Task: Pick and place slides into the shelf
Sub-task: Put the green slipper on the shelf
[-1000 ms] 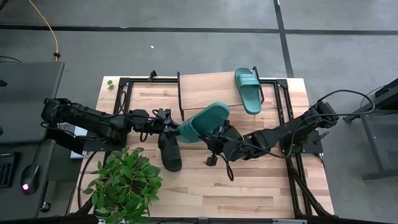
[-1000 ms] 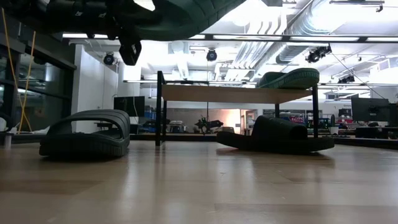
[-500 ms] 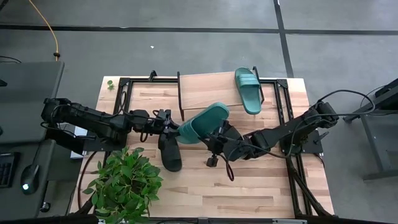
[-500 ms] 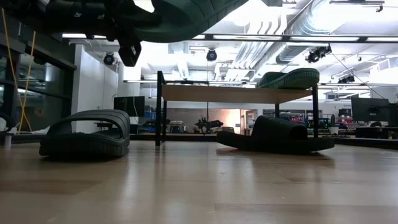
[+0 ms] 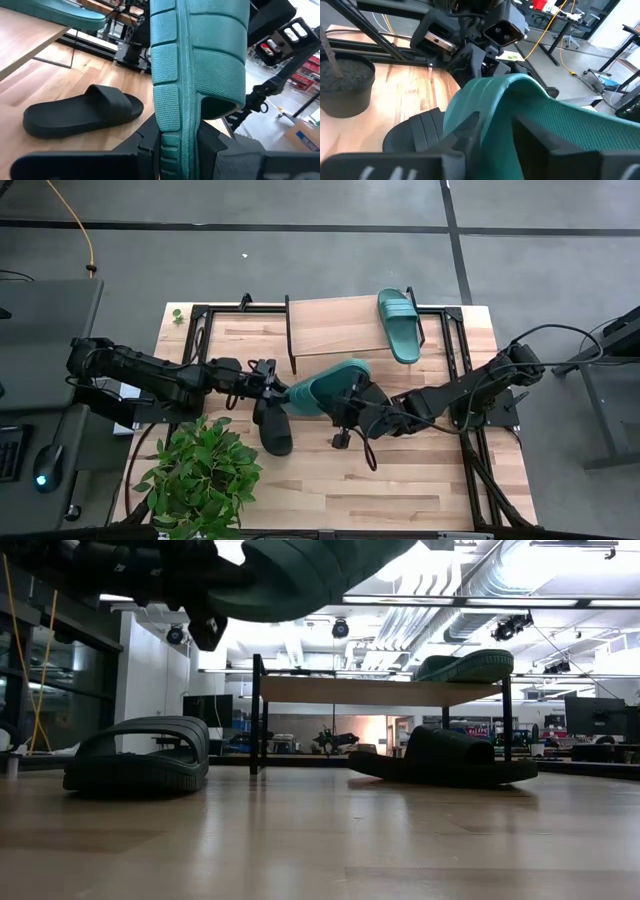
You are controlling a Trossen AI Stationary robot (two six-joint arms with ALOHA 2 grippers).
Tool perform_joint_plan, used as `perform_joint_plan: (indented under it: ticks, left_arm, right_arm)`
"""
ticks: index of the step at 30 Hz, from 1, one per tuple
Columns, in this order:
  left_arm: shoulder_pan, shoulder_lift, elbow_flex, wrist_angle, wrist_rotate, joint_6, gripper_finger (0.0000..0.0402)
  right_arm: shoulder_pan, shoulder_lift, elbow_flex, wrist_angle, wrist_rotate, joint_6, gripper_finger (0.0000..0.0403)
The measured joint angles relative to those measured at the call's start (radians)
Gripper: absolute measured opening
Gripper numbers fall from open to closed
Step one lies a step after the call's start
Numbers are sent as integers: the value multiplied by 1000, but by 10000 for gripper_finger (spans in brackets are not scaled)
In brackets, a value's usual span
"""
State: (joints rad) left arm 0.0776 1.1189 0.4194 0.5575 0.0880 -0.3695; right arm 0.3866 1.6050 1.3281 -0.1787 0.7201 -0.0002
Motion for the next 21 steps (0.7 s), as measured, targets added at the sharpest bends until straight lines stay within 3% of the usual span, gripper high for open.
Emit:
perform_joint_plan:
  ticks: [6,14,21]
  left_arm:
    - [1,-4,37,-94,48,10,61]
    - [-2,-4,189,-515,103,105,64]
    - [0,-4,192,-522,156,112,64]
  right_arm:
    - [3,0,0,-3,-1,-32,131]
    - [41,0,0,-3,12,-139,133]
    - [70,0,0,-29,4,-260,133]
